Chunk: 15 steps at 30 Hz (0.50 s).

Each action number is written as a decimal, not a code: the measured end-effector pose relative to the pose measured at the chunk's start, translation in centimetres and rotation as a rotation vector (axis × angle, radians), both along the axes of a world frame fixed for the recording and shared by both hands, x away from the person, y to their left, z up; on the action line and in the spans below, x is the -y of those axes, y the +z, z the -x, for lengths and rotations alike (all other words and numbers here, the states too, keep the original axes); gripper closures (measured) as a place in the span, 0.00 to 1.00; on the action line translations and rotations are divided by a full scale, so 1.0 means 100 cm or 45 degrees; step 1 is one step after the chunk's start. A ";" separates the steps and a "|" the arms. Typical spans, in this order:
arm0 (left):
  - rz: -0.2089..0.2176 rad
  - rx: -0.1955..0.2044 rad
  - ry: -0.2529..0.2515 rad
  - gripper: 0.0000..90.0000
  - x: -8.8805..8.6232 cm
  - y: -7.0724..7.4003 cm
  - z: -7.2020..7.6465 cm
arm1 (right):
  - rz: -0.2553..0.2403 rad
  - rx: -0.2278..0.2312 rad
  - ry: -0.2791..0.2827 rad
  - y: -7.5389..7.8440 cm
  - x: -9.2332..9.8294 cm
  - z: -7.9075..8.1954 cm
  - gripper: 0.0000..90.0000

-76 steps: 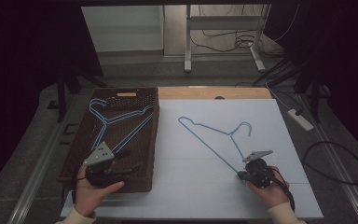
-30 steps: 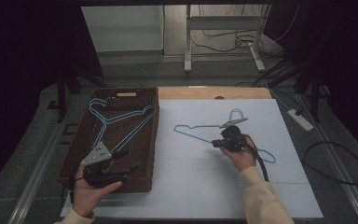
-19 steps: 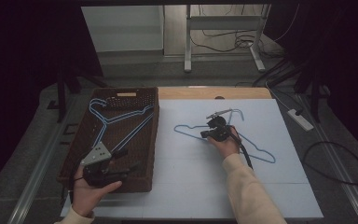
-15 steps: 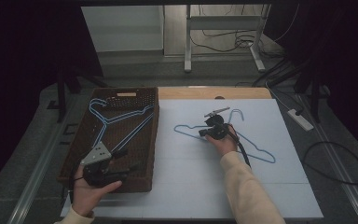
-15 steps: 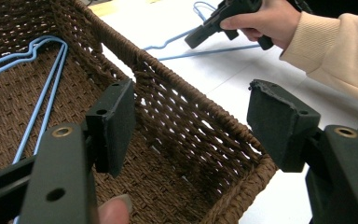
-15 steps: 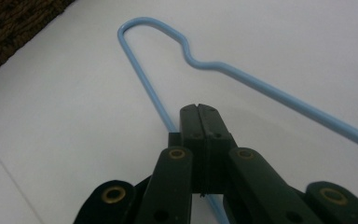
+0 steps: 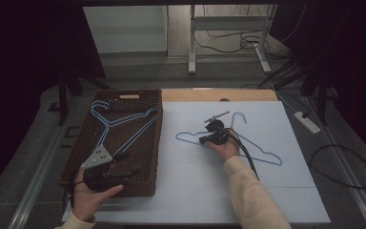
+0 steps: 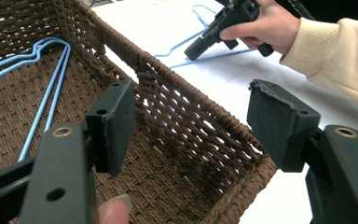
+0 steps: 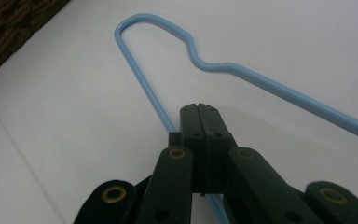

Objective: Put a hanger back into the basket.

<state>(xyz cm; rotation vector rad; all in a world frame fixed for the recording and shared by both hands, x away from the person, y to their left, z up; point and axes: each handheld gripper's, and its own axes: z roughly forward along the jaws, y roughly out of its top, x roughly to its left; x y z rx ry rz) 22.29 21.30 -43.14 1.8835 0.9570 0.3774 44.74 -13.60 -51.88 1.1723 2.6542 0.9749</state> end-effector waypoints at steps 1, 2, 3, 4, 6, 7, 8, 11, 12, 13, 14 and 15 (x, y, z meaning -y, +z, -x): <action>0.001 0.000 -0.001 0.38 0.000 0.000 0.000 | -0.002 -0.006 0.011 0.000 0.000 0.005 1.00; 0.000 0.000 -0.001 0.38 0.000 0.000 0.000 | -0.001 -0.008 0.023 0.000 0.001 0.008 1.00; 0.001 -0.002 -0.002 0.38 0.000 0.000 0.000 | -0.009 -0.025 0.048 0.000 0.003 0.016 1.00; 0.001 -0.002 -0.002 0.38 0.000 0.000 0.000 | -0.009 -0.025 0.048 0.000 0.003 0.016 1.00; -0.002 -0.004 -0.002 0.38 0.001 0.000 0.000 | -0.019 -0.044 0.075 0.000 0.006 0.025 1.00; -0.003 -0.003 -0.003 0.38 0.001 0.000 0.000 | -0.023 -0.065 0.102 0.000 0.008 0.034 1.00; -0.003 -0.001 -0.004 0.38 0.001 0.000 0.000 | -0.024 -0.073 0.116 0.000 0.010 0.038 1.00; -0.001 0.002 -0.004 0.38 0.001 0.001 0.001 | -0.013 -0.086 0.158 0.001 0.013 0.052 1.00; -0.001 0.003 -0.004 0.38 0.001 0.001 0.001 | -0.011 -0.087 0.172 0.001 0.014 0.057 1.00; -0.002 0.002 -0.004 0.38 0.001 0.001 0.001 | -0.009 -0.088 0.181 0.001 0.015 0.062 1.00; -0.002 0.001 -0.004 0.38 0.001 0.001 0.001 | -0.009 -0.089 0.190 0.001 0.016 0.067 1.00; -0.003 -0.001 -0.007 0.38 0.002 0.000 0.001 | -0.013 -0.096 0.198 0.001 0.018 0.071 1.00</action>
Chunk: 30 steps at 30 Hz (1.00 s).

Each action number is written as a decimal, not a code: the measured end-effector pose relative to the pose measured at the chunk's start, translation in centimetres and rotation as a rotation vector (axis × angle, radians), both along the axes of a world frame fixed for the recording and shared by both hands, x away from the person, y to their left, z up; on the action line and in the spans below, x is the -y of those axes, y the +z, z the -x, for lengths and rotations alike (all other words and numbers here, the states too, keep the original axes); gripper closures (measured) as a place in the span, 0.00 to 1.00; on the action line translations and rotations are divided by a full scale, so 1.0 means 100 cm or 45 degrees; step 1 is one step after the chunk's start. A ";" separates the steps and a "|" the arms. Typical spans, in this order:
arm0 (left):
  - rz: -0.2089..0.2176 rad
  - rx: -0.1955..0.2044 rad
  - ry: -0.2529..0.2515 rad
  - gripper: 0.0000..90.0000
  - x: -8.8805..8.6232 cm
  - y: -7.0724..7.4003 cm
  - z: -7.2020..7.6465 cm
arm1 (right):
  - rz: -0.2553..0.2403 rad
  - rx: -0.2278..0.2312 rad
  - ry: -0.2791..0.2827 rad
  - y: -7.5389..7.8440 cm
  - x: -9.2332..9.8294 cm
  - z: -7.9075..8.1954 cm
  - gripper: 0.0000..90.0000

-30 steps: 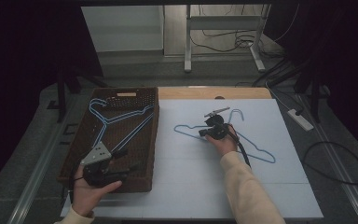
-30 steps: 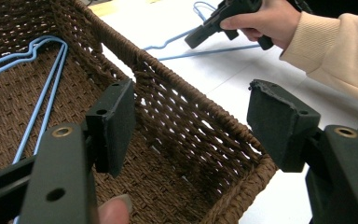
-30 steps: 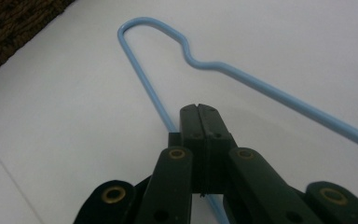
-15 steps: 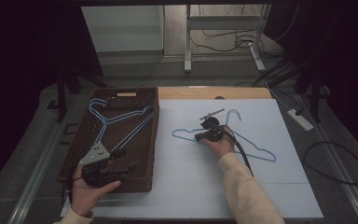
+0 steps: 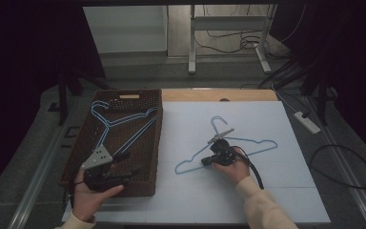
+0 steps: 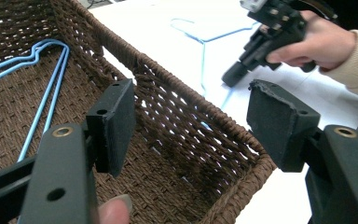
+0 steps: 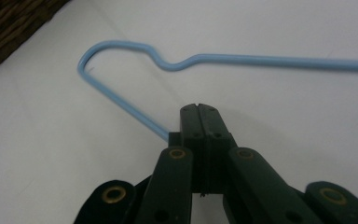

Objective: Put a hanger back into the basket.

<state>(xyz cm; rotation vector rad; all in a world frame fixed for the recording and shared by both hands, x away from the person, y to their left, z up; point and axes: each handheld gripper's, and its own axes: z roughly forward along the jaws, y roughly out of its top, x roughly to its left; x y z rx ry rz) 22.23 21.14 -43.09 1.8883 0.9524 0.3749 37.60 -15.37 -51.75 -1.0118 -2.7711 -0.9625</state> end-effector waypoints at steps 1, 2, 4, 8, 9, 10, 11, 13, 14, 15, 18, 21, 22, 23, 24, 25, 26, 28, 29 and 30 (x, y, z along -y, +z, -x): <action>-0.001 0.000 -0.001 0.38 0.000 0.000 0.000 | -0.003 -0.002 0.010 0.000 0.001 0.004 1.00; -0.002 0.000 -0.002 0.38 0.000 0.000 0.000 | 0.001 -0.001 0.020 0.000 0.003 0.008 1.00; -0.001 0.000 -0.002 0.38 0.001 0.000 0.000 | 0.000 -0.004 0.026 0.000 0.007 0.015 1.00; -0.004 0.002 -0.003 0.38 0.002 0.000 0.000 | 0.012 -0.013 0.045 0.001 0.009 0.021 1.00; -0.004 0.002 -0.003 0.38 0.002 0.000 0.000 | 0.012 -0.013 0.045 0.001 0.009 0.021 1.00; -0.004 0.003 -0.002 0.38 0.001 0.000 0.001 | 0.018 -0.011 0.055 0.001 0.010 0.022 1.00; -0.002 0.003 -0.002 0.38 0.001 0.001 0.001 | 0.018 -0.013 0.060 0.001 0.010 0.024 1.00; 0.002 0.003 0.004 0.38 0.000 0.000 0.000 | 0.020 -0.019 0.073 0.001 0.012 0.027 1.00; 0.002 0.003 0.004 0.38 0.000 0.000 0.000 | 0.020 -0.019 0.073 0.001 0.012 0.027 1.00; -0.001 -0.001 0.001 0.38 0.000 0.000 0.000 | 0.024 -0.023 0.082 0.002 0.013 0.031 1.00; -0.002 0.001 -0.002 0.38 0.001 0.000 0.000 | 0.033 -0.026 0.099 0.002 0.013 0.035 1.00; 0.000 0.003 -0.002 0.38 0.001 0.000 0.001 | 0.030 -0.029 0.105 0.002 0.014 0.038 1.00; 0.001 0.004 0.000 0.38 0.001 0.000 0.000 | 0.029 -0.033 0.108 0.002 0.015 0.038 1.00; 0.001 0.003 0.001 0.38 0.000 0.000 0.000 | 0.027 -0.031 0.108 0.002 0.016 0.038 1.00; 0.000 0.002 0.002 0.38 0.000 -0.001 0.000 | 0.026 -0.027 0.112 0.002 0.016 0.038 1.00; 0.000 0.000 0.005 0.38 0.000 -0.001 -0.001 | 0.013 0.019 0.097 0.005 0.019 0.036 1.00; 0.000 -0.003 0.006 0.38 0.000 -0.002 -0.001 | 0.000 0.030 0.085 0.006 0.020 0.034 1.00; -0.001 -0.004 0.005 0.38 0.000 -0.002 -0.002 | -0.029 0.078 0.029 0.014 0.026 0.026 1.00; 0.000 -0.003 0.005 0.38 0.000 -0.002 -0.001 | -0.038 0.102 -0.003 0.017 0.030 0.020 1.00; 0.001 -0.002 0.005 0.38 0.001 -0.002 -0.001 | -0.044 0.118 -0.031 0.021 0.033 0.015 1.00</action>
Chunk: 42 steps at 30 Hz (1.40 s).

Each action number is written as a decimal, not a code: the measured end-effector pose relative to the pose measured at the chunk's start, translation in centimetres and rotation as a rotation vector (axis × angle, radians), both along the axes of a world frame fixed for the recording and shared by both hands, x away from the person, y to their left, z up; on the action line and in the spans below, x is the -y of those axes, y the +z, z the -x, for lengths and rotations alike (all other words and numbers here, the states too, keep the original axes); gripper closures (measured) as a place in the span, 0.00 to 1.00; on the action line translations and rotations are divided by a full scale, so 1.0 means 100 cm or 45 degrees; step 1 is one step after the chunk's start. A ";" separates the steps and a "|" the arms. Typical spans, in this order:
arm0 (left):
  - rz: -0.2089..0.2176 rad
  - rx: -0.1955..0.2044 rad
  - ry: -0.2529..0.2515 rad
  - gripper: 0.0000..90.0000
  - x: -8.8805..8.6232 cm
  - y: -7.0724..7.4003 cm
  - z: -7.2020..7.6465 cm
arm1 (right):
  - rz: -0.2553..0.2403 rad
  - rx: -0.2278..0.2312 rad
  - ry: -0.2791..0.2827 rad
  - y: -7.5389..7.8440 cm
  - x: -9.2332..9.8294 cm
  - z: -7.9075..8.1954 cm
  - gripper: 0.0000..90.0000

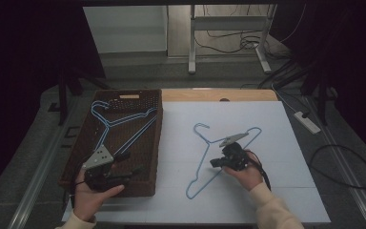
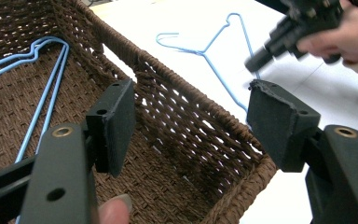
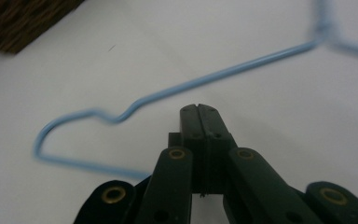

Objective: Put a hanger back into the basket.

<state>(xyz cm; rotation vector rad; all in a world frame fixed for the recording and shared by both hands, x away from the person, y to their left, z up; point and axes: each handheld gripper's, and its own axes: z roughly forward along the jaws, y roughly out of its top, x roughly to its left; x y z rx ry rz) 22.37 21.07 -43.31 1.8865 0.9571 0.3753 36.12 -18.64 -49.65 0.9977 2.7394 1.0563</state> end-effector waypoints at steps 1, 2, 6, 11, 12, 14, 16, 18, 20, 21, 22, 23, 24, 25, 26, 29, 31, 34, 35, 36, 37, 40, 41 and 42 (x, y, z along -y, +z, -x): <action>0.000 0.001 0.000 0.38 0.000 0.000 0.000 | 0.003 0.016 -0.022 0.003 0.002 -0.006 1.00; 0.000 0.002 0.000 0.38 0.000 0.000 0.000 | 0.016 0.034 -0.038 0.005 0.003 -0.012 1.00; -0.002 0.002 0.000 0.38 0.000 0.000 0.000 | 0.062 0.097 -0.076 0.012 -0.002 -0.037 0.93; -0.003 -0.002 -0.004 0.38 0.001 -0.002 -0.001 | 0.075 0.105 -0.096 0.014 -0.018 -0.070 0.77; -0.004 -0.001 -0.005 0.38 0.001 -0.002 -0.001 | 0.074 0.110 -0.107 0.013 -0.022 -0.075 0.70; -0.003 -0.001 -0.006 0.38 0.001 -0.002 -0.002 | 0.087 0.101 -0.121 0.011 -0.029 -0.084 0.60; -0.002 -0.001 -0.006 0.38 0.001 -0.002 -0.002 | 0.109 0.107 -0.122 0.006 -0.037 -0.093 0.55; -0.003 -0.001 -0.006 0.38 0.000 -0.002 -0.002 | 0.143 0.108 -0.121 0.002 -0.044 -0.102 0.52; -0.003 -0.002 -0.006 0.38 0.000 -0.002 -0.002 | 0.153 0.104 -0.124 0.000 -0.048 -0.106 0.52; -0.002 -0.002 -0.005 0.38 0.000 -0.002 -0.002 | 0.161 0.099 -0.122 -0.002 -0.051 -0.110 0.51; -0.002 -0.002 -0.005 0.38 0.000 -0.002 -0.002 | 0.183 0.102 -0.117 -0.004 -0.057 -0.114 0.51; -0.001 -0.002 -0.005 0.38 0.000 -0.002 -0.002 | 0.193 0.101 -0.112 -0.006 -0.060 -0.116 0.51; -0.001 -0.001 -0.005 0.38 -0.001 -0.002 -0.002 | 0.210 0.097 -0.104 -0.007 -0.065 -0.120 0.52; -0.001 -0.001 -0.005 0.38 -0.001 -0.002 -0.002 | 0.219 0.098 -0.097 -0.007 -0.067 -0.121 0.52; -0.001 -0.002 -0.004 0.38 -0.001 -0.002 -0.002 | 0.234 0.104 -0.090 -0.008 -0.069 -0.122 0.53; -0.002 -0.003 -0.004 0.38 -0.001 -0.003 -0.002 | 0.257 0.092 -0.081 -0.010 -0.074 -0.124 0.56; -0.002 -0.003 -0.004 0.38 -0.001 -0.003 -0.002 | 0.261 0.085 -0.076 -0.012 -0.076 -0.126 0.60; -0.005 -0.003 -0.007 0.38 0.000 -0.003 -0.002 | 0.281 0.082 -0.062 -0.013 -0.079 -0.127 0.67; -0.005 -0.004 -0.008 0.38 0.000 -0.002 -0.002 | 0.297 0.087 -0.055 -0.014 -0.080 -0.127 0.70; -0.005 -0.004 -0.008 0.38 0.000 -0.002 -0.002 | 0.297 0.087 -0.055 -0.014 -0.080 -0.127 0.70; -0.005 -0.004 -0.007 0.38 0.000 -0.002 -0.002 | 0.305 0.095 -0.053 -0.014 -0.081 -0.127 0.73; -0.004 -0.004 -0.006 0.38 0.000 -0.002 -0.002 | 0.307 0.080 -0.044 -0.013 -0.082 -0.127 0.88; -0.004 -0.002 -0.005 0.38 0.000 -0.002 -0.002 | 0.306 0.072 -0.043 -0.013 -0.082 -0.127 0.93; -0.004 -0.001 -0.005 0.38 0.000 -0.002 -0.002 | 0.310 0.068 -0.046 -0.013 -0.083 -0.127 0.96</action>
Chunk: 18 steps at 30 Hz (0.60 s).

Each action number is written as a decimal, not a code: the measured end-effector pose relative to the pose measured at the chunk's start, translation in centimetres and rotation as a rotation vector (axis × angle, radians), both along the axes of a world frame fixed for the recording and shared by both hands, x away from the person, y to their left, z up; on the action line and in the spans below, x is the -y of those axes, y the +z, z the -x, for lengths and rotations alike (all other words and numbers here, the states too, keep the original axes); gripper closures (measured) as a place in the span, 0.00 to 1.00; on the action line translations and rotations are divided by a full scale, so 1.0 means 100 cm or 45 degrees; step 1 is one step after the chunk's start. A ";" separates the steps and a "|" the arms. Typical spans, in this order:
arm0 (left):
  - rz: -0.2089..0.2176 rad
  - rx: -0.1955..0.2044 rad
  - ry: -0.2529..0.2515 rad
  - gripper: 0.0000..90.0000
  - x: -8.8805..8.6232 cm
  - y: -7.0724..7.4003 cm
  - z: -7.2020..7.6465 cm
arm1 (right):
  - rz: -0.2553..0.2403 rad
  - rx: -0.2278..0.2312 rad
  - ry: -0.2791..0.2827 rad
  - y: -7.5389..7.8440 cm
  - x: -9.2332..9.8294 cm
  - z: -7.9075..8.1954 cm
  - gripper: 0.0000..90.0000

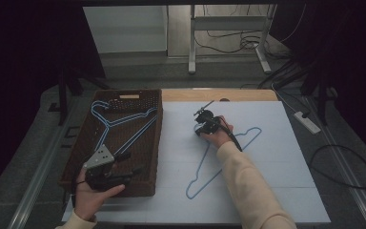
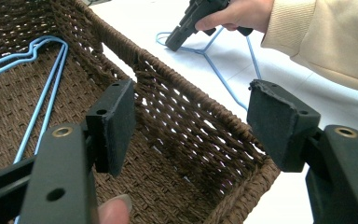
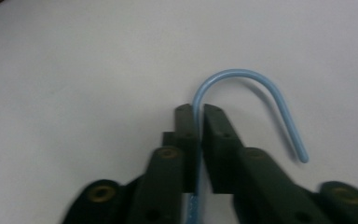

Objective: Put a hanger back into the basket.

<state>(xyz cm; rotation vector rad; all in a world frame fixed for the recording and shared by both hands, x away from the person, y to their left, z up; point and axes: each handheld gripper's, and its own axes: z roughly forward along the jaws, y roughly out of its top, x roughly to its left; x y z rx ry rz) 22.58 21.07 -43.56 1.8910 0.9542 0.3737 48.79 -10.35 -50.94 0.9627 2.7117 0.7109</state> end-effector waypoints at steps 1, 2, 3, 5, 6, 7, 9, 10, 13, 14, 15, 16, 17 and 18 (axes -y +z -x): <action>0.000 0.000 0.000 0.38 0.000 0.000 0.000 | 0.005 0.002 -0.002 0.000 0.000 0.001 0.97; 0.001 -0.001 0.000 0.38 0.000 0.000 0.000 | 0.014 0.007 -0.001 0.001 -0.001 0.001 0.97; 0.000 0.000 0.000 0.38 0.000 0.000 0.000 | 0.025 0.013 0.001 0.001 -0.001 0.002 0.97; 0.000 0.000 -0.002 0.38 0.001 0.000 0.000 | 0.013 0.014 -0.009 0.003 0.001 0.004 0.98; 0.000 0.000 -0.002 0.38 0.001 0.000 0.000 | -0.009 0.019 -0.014 0.005 0.003 0.006 0.98; 0.000 0.000 -0.003 0.38 0.001 0.000 0.000 | -0.021 0.022 -0.016 0.006 0.004 0.008 0.98; 0.000 0.000 -0.003 0.38 0.001 0.000 0.000 | -0.058 0.039 -0.010 0.012 0.008 0.013 0.98; 0.000 0.000 -0.003 0.38 0.001 0.000 0.000 | -0.074 0.053 -0.007 0.015 0.010 0.016 0.98; 0.001 0.001 -0.001 0.38 0.000 0.001 0.000 | -0.120 0.087 0.007 0.025 0.017 0.028 0.98; 0.001 0.001 0.000 0.38 0.001 0.001 0.000 | -0.136 0.102 0.010 0.028 0.019 0.033 0.98; 0.002 0.000 0.001 0.38 0.001 0.001 0.000 | -0.145 0.114 0.018 0.031 0.021 0.037 0.98; 0.003 0.001 0.001 0.38 0.001 0.001 0.000 | -0.155 0.129 0.023 0.034 0.023 0.042 0.98; 0.002 0.000 -0.001 0.38 0.002 0.001 0.000 | -0.169 0.140 0.028 0.037 0.026 0.047 0.98; 0.001 -0.002 -0.003 0.38 0.003 0.001 0.000 | -0.182 0.154 0.032 0.040 0.028 0.051 0.98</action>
